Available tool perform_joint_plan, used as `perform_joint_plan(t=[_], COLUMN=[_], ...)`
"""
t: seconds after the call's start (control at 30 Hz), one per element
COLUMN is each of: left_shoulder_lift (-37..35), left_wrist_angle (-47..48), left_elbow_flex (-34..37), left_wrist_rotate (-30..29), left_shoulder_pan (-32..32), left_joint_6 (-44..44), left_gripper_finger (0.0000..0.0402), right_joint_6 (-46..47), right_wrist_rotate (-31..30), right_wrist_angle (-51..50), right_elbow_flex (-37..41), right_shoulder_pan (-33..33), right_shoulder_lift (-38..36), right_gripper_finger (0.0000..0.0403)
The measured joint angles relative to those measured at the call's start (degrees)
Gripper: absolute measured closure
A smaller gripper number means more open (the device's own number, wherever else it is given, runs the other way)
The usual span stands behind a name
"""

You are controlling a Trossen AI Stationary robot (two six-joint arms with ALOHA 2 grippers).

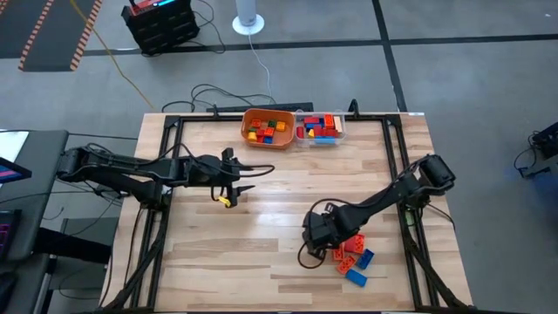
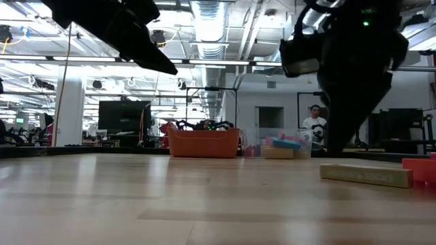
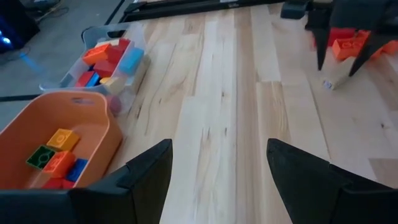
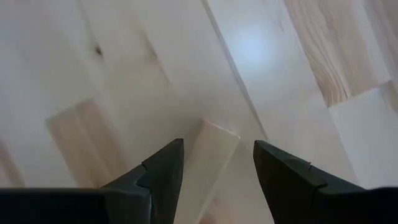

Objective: Sort blocks by size
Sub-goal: Put the wooden block into the transparent bin

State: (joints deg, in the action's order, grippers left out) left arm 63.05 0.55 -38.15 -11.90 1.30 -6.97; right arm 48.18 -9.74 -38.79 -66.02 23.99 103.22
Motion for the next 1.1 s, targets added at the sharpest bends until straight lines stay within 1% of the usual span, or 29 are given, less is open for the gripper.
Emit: perform_joint_plan(t=[0.23, 0.43, 0.57, 0.7, 0.93, 1.03, 1.1], left_shoulder_lift=[0.0, 0.0, 0.0, 0.0, 0.02, 0.02, 0.02], left_wrist_angle=[3.07, 3.13, 3.23, 3.97, 4.55, 4.57, 4.55], left_elbow_flex=[0.0, 0.0, 0.0, 0.0, 0.0, 0.0, 0.0], left_wrist_rotate=[-0.41, -0.52, -0.59, -0.61, -0.81, -0.87, -1.11], left_shoulder_pan=[0.0, 0.0, 0.0, 0.0, 0.0, 0.0, 0.0], left_joint_6=[1.14, 0.72, 0.81, 1.92, 1.81, 1.57, 1.61], left_gripper_finger=[0.0148, 0.0148, 0.0148, 0.0148, 0.0148, 0.0148, 0.0148], right_joint_6=[3.79, 5.36, 5.57, 5.88, 4.36, 3.04, 2.5], right_wrist_rotate=[0.78, 0.89, 1.73, 3.87, 4.17, 4.28, 4.51], right_wrist_angle=[-0.91, -0.7, 0.37, 1.45, 1.6, 1.56, 1.34], right_elbow_flex=[-0.44, -0.46, -0.46, -0.46, -0.67, -0.61, -0.59], right_shoulder_pan=[0.66, 0.63, 0.66, 0.81, 0.79, 0.79, 0.79], right_shoulder_lift=[1.26, 0.85, 1.37, 4.13, 5.56, 5.38, 5.38], right_gripper_finger=[0.0178, 0.0178, 0.0178, 0.0178, 0.0178, 0.0187, 0.0203])
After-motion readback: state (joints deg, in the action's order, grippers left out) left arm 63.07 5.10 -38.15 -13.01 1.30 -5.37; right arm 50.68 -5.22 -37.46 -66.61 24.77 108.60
